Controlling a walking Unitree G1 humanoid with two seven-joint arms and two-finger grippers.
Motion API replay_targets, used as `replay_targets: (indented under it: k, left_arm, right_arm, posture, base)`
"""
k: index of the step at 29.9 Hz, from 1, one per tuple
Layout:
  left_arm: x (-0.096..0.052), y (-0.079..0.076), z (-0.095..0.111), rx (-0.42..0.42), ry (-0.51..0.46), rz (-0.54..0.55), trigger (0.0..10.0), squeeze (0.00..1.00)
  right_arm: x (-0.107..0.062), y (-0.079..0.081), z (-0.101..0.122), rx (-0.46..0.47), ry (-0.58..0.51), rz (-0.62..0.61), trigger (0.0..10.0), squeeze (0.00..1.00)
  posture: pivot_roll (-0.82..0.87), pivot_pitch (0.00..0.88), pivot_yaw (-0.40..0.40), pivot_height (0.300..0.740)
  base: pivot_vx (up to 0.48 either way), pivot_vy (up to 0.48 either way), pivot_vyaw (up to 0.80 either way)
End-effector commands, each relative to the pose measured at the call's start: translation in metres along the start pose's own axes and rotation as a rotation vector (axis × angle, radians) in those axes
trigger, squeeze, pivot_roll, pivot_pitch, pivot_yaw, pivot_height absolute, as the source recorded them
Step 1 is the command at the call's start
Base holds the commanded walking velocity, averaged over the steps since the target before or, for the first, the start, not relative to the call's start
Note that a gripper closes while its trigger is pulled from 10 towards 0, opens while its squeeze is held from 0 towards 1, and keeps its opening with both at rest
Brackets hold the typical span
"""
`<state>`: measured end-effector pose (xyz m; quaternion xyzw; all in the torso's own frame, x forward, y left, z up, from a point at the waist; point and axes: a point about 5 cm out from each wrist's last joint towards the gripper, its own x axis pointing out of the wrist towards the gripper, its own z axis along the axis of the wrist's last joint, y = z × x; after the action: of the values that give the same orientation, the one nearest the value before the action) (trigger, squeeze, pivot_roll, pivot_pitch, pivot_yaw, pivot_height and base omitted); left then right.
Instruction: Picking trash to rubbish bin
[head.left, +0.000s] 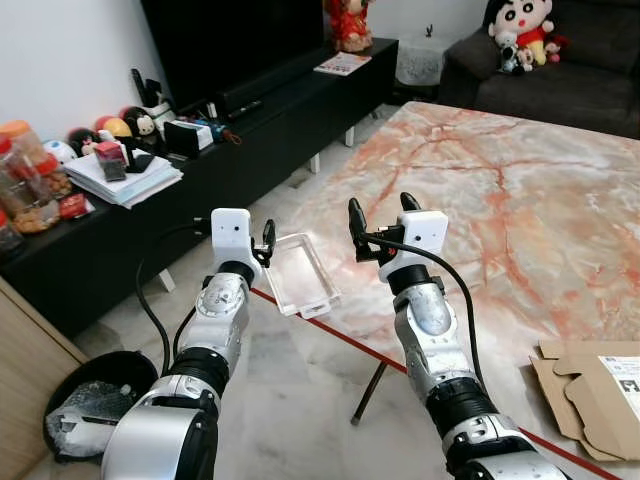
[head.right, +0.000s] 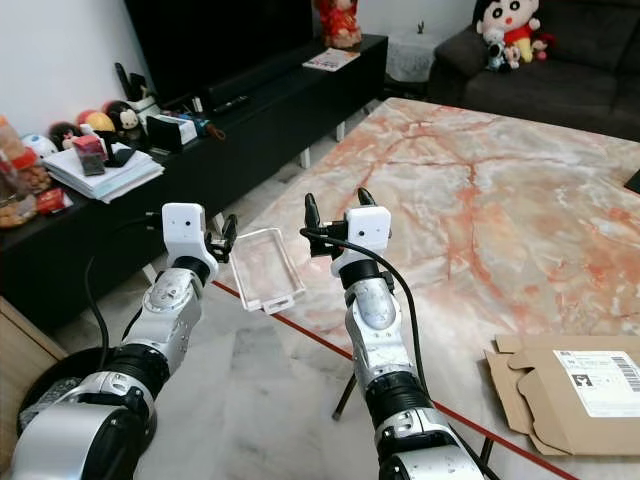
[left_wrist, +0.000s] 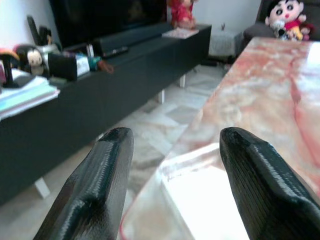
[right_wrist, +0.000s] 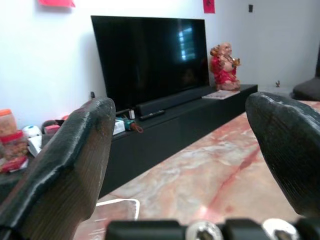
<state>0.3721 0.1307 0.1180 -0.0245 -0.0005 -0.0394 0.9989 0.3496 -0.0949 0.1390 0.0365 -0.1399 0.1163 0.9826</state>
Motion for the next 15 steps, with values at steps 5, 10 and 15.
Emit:
replay_targets:
  k: [5,10,15]
  left_arm:
    - [-0.0023,-0.0060,-0.0133,0.003,0.080,-0.038,10.0,0.00]
    - [-0.0012,-0.0035,-0.0152,0.005,0.106,-0.025,10.0,0.00]
    - [0.0004,-0.0023,-0.0161,0.029,0.136,-0.023,10.0,0.00]
  right_arm:
    - [0.0033,0.0044,0.0032,0.001,-0.006,0.018,10.0,0.00]
    - [0.0022,0.0026,0.0029,-0.003,-0.004,0.017,10.0,0.00]
    - [0.0018,0.0029,0.0028,-0.002,-0.004,0.023,10.0,0.00]
  posture:
    - [-0.07,0.000,0.057,0.740]
    - [-0.09,0.000,0.050,0.740]
    - [-0.09,0.000,0.045,0.740]
  base:
    - [0.000,0.000,0.00]
    - [0.000,0.000,0.00]
    - [0.000,0.000,0.00]
